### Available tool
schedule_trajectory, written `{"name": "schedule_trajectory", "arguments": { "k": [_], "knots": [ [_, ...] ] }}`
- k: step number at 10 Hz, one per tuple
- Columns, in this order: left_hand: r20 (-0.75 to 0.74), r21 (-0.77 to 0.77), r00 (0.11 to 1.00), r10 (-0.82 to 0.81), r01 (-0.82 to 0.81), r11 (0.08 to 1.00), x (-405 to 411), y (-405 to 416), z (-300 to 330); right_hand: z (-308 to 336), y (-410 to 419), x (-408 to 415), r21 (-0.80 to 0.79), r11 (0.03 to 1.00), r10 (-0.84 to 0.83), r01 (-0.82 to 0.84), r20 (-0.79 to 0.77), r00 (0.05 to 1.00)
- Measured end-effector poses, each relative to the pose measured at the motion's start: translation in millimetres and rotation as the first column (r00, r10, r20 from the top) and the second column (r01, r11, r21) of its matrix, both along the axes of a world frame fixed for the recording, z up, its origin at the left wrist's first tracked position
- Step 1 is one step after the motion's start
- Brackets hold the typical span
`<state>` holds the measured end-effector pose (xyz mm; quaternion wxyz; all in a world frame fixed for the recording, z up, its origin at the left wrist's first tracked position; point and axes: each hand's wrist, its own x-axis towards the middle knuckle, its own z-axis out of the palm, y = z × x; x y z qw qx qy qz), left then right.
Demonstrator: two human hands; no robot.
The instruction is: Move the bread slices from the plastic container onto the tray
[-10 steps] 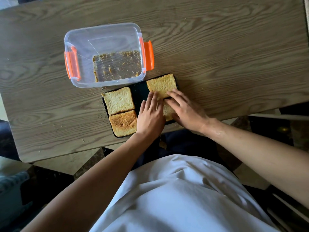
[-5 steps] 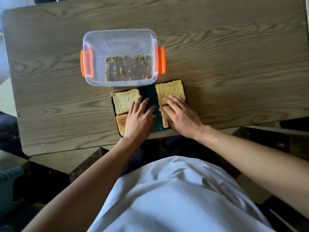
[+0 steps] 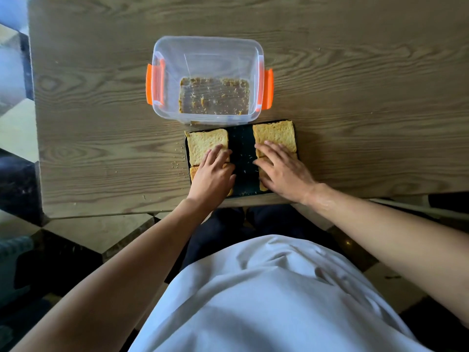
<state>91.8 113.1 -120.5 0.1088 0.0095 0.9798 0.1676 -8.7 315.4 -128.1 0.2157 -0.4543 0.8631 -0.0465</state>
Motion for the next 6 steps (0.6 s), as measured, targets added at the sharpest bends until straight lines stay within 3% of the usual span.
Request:
{"name": "schedule_trajectory", "arguments": {
  "k": [2,4,5,6],
  "knots": [
    [-0.069,0.069,0.995,0.068,-0.063,0.996,-4.4,1.2,7.7,14.4,-2.9,1.8,-0.009,0.998,-0.066,0.066,-0.011,0.998],
    [0.024,0.025,0.999,0.035,-0.036,0.999,-2.3,-9.0,5.8,18.0,-12.4,-2.7,0.120,0.979,-0.164,0.163,0.000,0.986],
    [0.124,-0.113,0.991,0.048,-0.034,0.993,2.7,-25.0,-0.2,16.4,-19.9,-4.9,0.161,0.954,-0.255,0.252,0.000,0.967],
    [0.125,-0.178,0.989,0.080,-0.057,0.982,4.3,-24.7,-1.4,14.6,-20.4,-1.8,0.175,0.932,-0.319,0.316,-0.010,0.948]
  ]
}}
